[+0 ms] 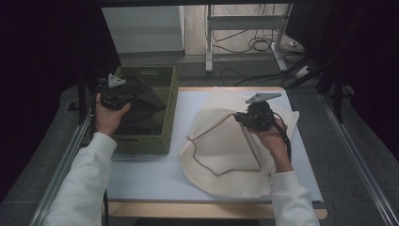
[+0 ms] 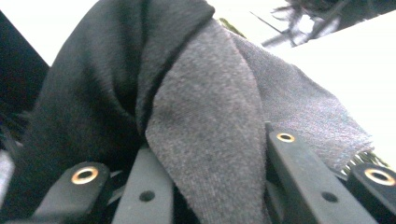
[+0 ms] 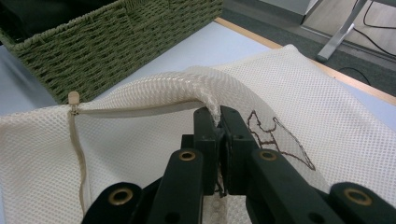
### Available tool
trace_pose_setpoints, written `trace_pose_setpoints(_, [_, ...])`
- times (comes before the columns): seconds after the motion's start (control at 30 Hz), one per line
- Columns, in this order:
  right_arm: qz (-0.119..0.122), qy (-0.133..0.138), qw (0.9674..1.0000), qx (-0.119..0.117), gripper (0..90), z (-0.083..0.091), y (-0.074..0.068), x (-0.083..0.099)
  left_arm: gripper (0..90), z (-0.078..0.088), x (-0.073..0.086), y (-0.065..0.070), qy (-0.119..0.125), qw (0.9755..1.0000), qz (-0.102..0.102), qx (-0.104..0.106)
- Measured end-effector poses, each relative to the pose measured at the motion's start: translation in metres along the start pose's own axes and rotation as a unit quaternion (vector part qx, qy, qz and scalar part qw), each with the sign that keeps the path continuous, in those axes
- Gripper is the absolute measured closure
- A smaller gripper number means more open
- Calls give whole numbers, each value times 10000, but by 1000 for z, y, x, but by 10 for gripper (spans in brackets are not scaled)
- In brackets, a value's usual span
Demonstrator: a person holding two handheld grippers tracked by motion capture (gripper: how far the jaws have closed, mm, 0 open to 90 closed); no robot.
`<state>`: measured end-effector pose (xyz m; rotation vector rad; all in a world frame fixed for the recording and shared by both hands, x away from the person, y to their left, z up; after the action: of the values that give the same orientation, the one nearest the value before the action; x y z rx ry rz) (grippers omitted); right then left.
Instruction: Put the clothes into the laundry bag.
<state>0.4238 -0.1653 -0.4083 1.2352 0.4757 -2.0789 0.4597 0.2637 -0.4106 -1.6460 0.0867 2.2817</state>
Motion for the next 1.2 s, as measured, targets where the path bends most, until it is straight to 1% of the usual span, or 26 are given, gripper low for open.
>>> trace_pose_setpoints(0.07, [2,-2,10000,0,860,0,0,0,726,2,-2,-1,43,10000,17,-1])
trace_pose_setpoints(0.17, [-1,2,10000,5,859,0,0,0,726,10,-8,-3,187,9998,51,-5])
trace_pose_setpoints(0.33, [-18,21,10000,-4,859,1,1,0,726,18,-13,-4,293,9996,20,20])
trace_pose_setpoints(0.37, [-28,17,10000,-7,860,1,1,0,726,23,-16,-5,387,9992,56,31])
trace_pose_setpoints(0.43, [-25,19,10000,-11,859,1,1,0,726,25,-18,-5,417,9991,56,36])
trace_pose_setpoints(0.53, [-23,18,10000,-9,860,1,1,0,726,32,-24,-6,539,9985,62,89])
trace_pose_setpoints(0.67, [-29,23,10000,1,860,2,1,0,726,41,-33,-5,634,9979,48,147])
trace_pose_setpoints(0.7, [-32,25,10000,-1,859,2,1,0,726,41,-33,-5,634,9979,48,147])
trace_pose_setpoints(0.8, [-41,26,10000,-6,860,2,2,0,726,48,-39,-4,746,9970,63,190])
trace_pose_setpoints(0.83, [-43,27,10000,-7,860,2,2,0,726,48,-39,-4,746,9970,63,190])
trace_pose_setpoints(0.87, [-43,26,10000,-8,859,2,2,0,726,50,-41,-3,803,9965,88,222])
trace_pose_setpoints(1.07, [-37,25,10000,-10,860,2,2,0,726,56,-46,0,874,9956,118,304])
trace_pose_setpoints(1.2, [-34,26,10000,-10,860,2,2,0,727,61,-50,3,984,9943,156,391])
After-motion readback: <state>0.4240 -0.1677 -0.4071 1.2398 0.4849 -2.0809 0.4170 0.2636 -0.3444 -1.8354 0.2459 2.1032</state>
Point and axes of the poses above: each handheld gripper's, and its own axes: z roughly backward along the jaws, x roughly out of its underside, y roughly to its right, the point moved 4 cm from there along -z, roughly forward along the jaws, and after that the axes turned 9 degrees about y, right-handed, at the moved point
